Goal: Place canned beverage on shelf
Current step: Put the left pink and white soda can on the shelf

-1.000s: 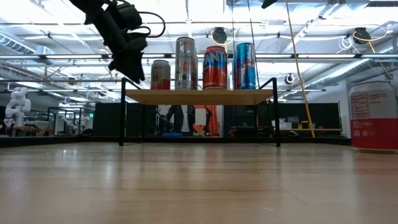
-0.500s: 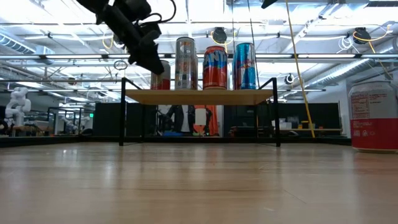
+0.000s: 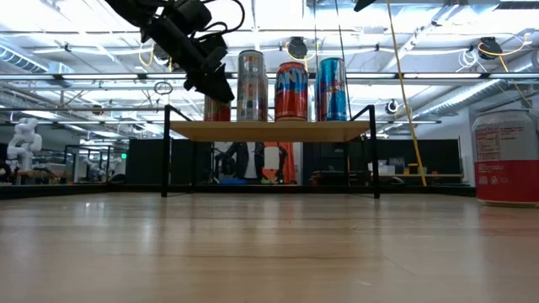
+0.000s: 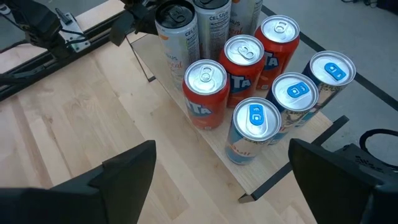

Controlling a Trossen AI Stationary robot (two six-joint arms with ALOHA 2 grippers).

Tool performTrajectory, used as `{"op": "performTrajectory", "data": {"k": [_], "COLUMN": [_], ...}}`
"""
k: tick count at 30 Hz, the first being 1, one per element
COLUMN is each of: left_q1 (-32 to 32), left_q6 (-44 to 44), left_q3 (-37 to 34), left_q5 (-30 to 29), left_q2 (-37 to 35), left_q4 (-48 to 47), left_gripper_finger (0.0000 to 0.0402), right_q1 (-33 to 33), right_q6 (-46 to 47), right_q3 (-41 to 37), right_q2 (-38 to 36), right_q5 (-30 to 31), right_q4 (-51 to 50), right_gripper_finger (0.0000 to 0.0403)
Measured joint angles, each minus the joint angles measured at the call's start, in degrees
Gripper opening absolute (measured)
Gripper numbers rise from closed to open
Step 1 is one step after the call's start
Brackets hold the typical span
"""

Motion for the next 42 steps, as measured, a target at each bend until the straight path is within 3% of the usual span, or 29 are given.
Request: {"op": "performTrajectory", "data": {"k": [11, 16, 23, 30, 42], "left_q1": [0.2, 0.2, 0.1, 0.2, -0.3], "left_q6": [2.9, 2.9, -1.3, 2.4, 6.2], "left_q3": [0.0, 0.8, 6.9, 4.1, 3.7], "left_q5": [-3.2, -1.2, -2.3, 1.7, -2.8], "left_q2": [0.0, -0.1, -4.9, -5.2, -0.7], "left_q4": [3.9, 4.7, -13.7, -21.1, -13.0], "left_gripper_finger": [0.0175, 0.0175, 0.0175, 0.0174, 0.0084], "right_q1": [0.0, 0.0, 0.0, 0.0, 0.0], "right_q6": [-1.2, -1.3, 0.3, -0.5, 0.3], "right_q3": [0.0, 0.0, 0.0, 0.0, 0.0], "right_q2": [0.0, 0.0, 0.0, 0.0, 0.0], "right_q5": [0.0, 0.0, 0.0, 0.0, 0.0], "right_q4": [0.0, 0.0, -0.3, 0.8, 1.3], "right_gripper_finger": [0.0345, 0.0345, 0.0345, 0.0345, 0.0345]}}
